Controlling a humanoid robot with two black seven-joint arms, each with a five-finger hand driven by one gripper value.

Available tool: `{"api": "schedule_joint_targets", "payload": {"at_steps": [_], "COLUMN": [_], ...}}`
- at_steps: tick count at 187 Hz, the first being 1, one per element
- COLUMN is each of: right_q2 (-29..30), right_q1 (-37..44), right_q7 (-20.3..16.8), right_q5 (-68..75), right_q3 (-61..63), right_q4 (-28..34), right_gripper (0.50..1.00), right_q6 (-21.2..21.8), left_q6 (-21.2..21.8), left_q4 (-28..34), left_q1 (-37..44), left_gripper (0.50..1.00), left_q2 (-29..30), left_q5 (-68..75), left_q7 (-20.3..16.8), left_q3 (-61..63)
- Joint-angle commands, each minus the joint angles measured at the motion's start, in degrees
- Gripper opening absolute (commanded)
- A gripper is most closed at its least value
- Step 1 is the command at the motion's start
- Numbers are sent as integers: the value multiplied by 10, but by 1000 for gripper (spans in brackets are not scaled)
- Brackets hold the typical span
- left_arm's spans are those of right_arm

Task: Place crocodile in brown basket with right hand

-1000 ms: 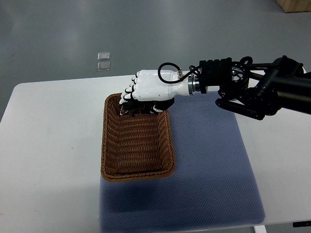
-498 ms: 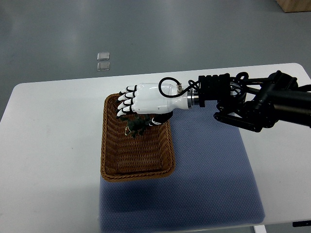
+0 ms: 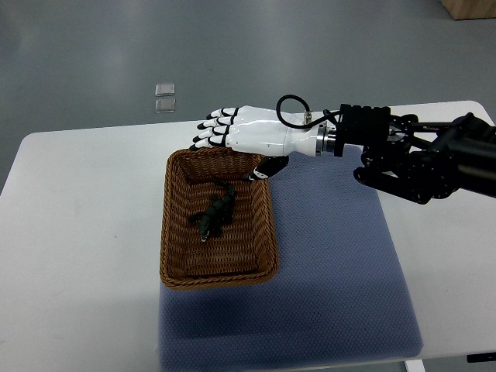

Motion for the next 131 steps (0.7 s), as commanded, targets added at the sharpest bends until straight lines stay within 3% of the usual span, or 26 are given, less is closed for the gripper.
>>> {"api": "schedule_joint_targets", "payload": {"at_steps": [1, 30, 49, 84, 106, 131], "right_q2": [-21, -44, -45, -46, -46, -33], "right_q1": [-18, -50, -77, -129, -168, -210], "right_q7": [0, -2, -48, -105, -135, -198], "right_q5": [54, 187, 307, 456, 475, 479], "right_q3": [46, 140, 209, 292, 374, 487], "right_q4": [-2, -8, -37, -87, -95, -95], "right_gripper": [901, 901, 901, 901, 901, 901], "right_q6": [60, 171, 236, 277, 325, 339], "left_q6": [0, 0, 0, 0, 0, 0], "left_q4": [0, 0, 0, 0, 0, 0], "left_q1": [0, 0, 0, 0, 0, 0], "left_gripper": [1000, 1000, 1000, 1000, 1000, 1000], "left_q2": [0, 0, 0, 0, 0, 0], "left_q5": [0, 0, 0, 0, 0, 0], "left_q7": [0, 0, 0, 0, 0, 0], "left_q3": [0, 0, 0, 0, 0, 0]}}
